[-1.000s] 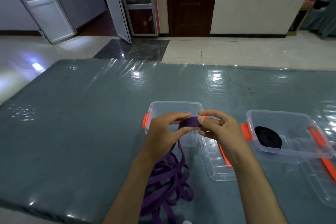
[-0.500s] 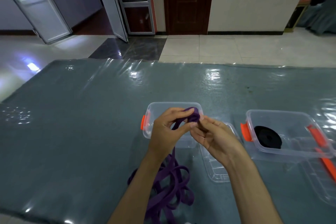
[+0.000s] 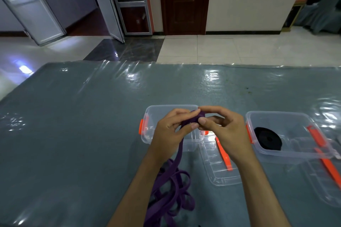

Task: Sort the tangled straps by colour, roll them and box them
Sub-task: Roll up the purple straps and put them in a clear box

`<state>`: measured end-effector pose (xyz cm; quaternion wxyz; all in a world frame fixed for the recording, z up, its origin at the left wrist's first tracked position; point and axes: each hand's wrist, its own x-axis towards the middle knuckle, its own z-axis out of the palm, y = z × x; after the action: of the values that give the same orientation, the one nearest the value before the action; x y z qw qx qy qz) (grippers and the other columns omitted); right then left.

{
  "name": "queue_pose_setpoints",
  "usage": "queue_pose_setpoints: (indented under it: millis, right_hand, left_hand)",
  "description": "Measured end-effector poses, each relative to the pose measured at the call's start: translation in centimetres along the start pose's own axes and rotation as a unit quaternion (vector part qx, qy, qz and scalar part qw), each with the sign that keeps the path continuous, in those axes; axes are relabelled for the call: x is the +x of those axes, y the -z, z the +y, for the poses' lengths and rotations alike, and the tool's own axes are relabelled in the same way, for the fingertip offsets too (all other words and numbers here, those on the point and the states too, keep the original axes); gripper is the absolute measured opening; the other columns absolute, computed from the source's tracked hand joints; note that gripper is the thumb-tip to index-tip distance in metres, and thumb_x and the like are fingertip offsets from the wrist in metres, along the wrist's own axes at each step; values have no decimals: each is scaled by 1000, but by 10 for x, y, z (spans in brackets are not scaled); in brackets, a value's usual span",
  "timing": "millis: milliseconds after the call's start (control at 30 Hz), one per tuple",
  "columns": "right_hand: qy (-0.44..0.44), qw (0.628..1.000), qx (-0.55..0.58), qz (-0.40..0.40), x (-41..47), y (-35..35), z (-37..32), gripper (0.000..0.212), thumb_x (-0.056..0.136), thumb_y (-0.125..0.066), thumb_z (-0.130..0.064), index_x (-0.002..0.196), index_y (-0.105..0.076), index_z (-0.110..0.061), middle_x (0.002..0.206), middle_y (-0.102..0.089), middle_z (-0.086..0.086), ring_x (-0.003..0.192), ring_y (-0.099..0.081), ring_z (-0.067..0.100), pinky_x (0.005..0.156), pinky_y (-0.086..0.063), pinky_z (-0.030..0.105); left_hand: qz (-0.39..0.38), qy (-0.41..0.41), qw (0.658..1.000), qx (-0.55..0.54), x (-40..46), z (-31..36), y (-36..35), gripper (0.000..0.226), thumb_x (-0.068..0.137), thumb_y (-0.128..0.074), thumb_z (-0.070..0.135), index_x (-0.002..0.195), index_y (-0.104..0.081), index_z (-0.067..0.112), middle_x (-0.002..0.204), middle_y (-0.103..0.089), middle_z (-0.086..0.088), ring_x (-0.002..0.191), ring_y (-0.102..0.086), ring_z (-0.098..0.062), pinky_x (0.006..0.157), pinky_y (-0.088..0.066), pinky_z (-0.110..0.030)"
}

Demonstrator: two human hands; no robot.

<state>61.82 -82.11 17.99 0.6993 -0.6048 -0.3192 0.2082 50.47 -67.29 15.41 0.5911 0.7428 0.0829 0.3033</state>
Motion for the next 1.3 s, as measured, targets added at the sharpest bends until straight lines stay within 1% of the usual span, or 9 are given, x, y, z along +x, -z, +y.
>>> queue_pose_setpoints:
  millis: [167,267,467,633,800,900,1000,1200,1300]
  right_hand:
    - [5,992,123,-1,-4,-8,-2,29,92,-77,-17,121,-73,-17,115,-79,12,105,-78,33,88,-64,34]
    - [4,990,140,7,-2,-10,-3,29,91,-78,-16,120,-74,-17,121,-77,11,107,-78,33,88,-64,36]
    - [-11,993,107,37,-3,-11,-7,27,76,-89,-20,100,-79,-17,103,-82,11,99,-80,28,81,-63,27]
    - [14,989,134,54,-7,-23,-5,23,87,-81,-14,110,-77,-17,102,-80,8,96,-80,27,82,-64,30]
    - [17,995,96,34,-10,-27,-12,20,79,-88,-18,94,-76,-13,107,-81,11,103,-79,28,86,-62,29]
    - [21,995,99,26,-14,-22,-18,26,79,-88,-18,103,-77,-17,101,-81,12,95,-80,29,83,-65,36]
    - [30,986,152,54,-23,-26,-17,31,86,-84,-17,116,-76,-17,107,-79,12,100,-79,30,85,-64,36]
    - [8,985,159,59,-36,-29,-21,28,78,-91,-29,88,-69,-16,108,-79,15,99,-79,32,85,-65,43]
    - [23,992,101,79,-38,-25,-27,24,73,-92,-25,89,-75,-23,94,-80,12,88,-79,24,78,-63,30]
  left_hand:
    - [28,25,996,-81,9,17,6,38,93,-78,7,129,-67,16,120,-77,-1,115,-73,-21,98,-56,-23]
    - [11,16,997,-76,12,22,11,36,94,-77,7,128,-68,10,122,-76,-5,118,-72,-25,102,-56,-31]
    - [16,-2,999,-49,9,24,14,37,94,-74,-1,130,-69,3,123,-74,-7,118,-71,-29,104,-56,-34]
    - [61,-3,992,-111,5,34,7,31,93,-75,0,122,-70,8,115,-78,-6,111,-75,-24,96,-57,-25]
    - [106,-18,987,-116,-1,38,5,22,91,-78,1,112,-71,5,107,-79,-9,103,-77,-24,88,-59,-25]
    - [115,-10,985,-130,-6,39,-1,21,91,-79,3,109,-75,13,107,-80,-6,104,-77,-22,89,-59,-25]
    - [91,-11,990,-108,-10,42,-6,29,92,-79,8,119,-78,20,119,-72,0,117,-71,-24,99,-57,-32]
    - [28,-42,999,-4,-22,47,4,36,99,-72,14,134,-72,22,115,-72,5,114,-69,-18,99,-53,-22]
    - [38,-28,999,0,-32,47,-2,33,100,-70,13,131,-73,23,121,-75,9,117,-71,-17,100,-54,-23]
